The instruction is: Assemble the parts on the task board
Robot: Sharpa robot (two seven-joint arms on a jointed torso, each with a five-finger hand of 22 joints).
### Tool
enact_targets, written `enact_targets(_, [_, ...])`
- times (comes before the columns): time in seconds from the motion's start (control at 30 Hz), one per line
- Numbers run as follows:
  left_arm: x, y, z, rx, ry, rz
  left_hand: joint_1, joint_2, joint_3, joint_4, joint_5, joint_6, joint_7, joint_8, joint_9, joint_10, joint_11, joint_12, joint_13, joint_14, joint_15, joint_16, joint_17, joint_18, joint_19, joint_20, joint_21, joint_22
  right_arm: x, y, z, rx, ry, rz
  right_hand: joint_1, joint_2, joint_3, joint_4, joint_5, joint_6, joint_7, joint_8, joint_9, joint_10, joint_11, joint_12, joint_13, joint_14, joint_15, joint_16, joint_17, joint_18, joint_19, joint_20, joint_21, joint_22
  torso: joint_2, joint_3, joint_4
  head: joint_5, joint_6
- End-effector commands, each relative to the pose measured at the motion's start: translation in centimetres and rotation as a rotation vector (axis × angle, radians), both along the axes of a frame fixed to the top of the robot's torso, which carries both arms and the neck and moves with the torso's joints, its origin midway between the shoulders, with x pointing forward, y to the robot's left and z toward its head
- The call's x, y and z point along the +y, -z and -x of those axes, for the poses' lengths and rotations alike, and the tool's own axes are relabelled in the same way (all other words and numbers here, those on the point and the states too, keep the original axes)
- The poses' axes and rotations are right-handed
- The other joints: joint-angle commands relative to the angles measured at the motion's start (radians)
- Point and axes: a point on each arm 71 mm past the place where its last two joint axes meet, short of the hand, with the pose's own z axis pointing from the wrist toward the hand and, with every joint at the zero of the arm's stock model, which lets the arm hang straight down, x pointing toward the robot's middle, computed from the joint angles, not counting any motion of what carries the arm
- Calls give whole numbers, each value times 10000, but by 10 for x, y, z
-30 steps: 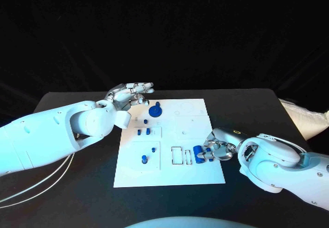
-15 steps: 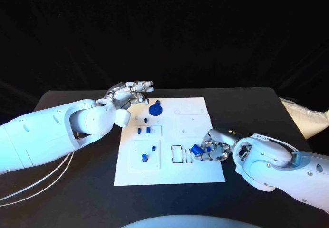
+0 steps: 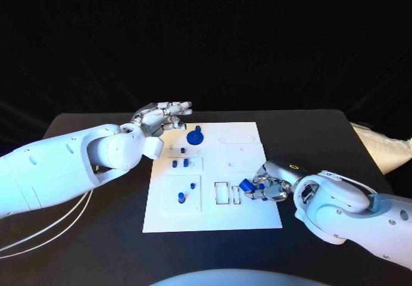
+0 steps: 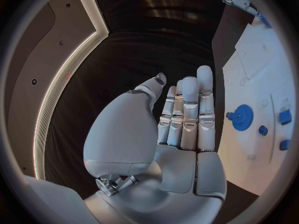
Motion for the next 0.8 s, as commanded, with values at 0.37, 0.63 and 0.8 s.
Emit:
enact_targets(0.37, [-3, -1, 1, -38, 198, 137, -12, 73, -57, 21, -4, -64, 24, 35, -3, -68, 9, 47, 13, -68, -13, -55, -17, 113, 7, 60, -47, -11, 27, -8, 5, 633, -361, -1501, -383, 557, -269, 145, 328, 504, -272, 306, 387, 306, -158, 256, 413, 548, -159, 105, 150, -144, 78, -88, 85, 94, 8, -7, 6, 30, 9])
enact_targets(0.63, [-4, -1, 1, -37, 212, 142, -12, 73, -57, 21, -4, -64, 24, 35, -3, -68, 9, 47, 13, -68, -13, -55, -17, 113, 7, 60, -47, -11, 43, 0, 5, 1211, -802, -1178, -610, 698, -387, 150, 332, 612, -331, 360, 465, 470, -208, 452, 679, 557, -200, 138, 211, -152, 101, -125, 106, 140, 8, -12, 12, 73, -15])
enact_targets(0.8, [-4, -1, 1, -36, 211, 141, -12, 73, -57, 21, -4, -64, 24, 35, -3, -68, 9, 47, 13, -68, -13, -55, -17, 113, 7, 60, -47, -11, 46, 2, 4, 1263, -822, -1018, -764, 749, -482, 150, 312, 641, -350, 375, 502, 507, -226, 449, 725, 557, -217, 143, 226, -152, 100, -143, 107, 141, 10, -8, 1, 112, -41])
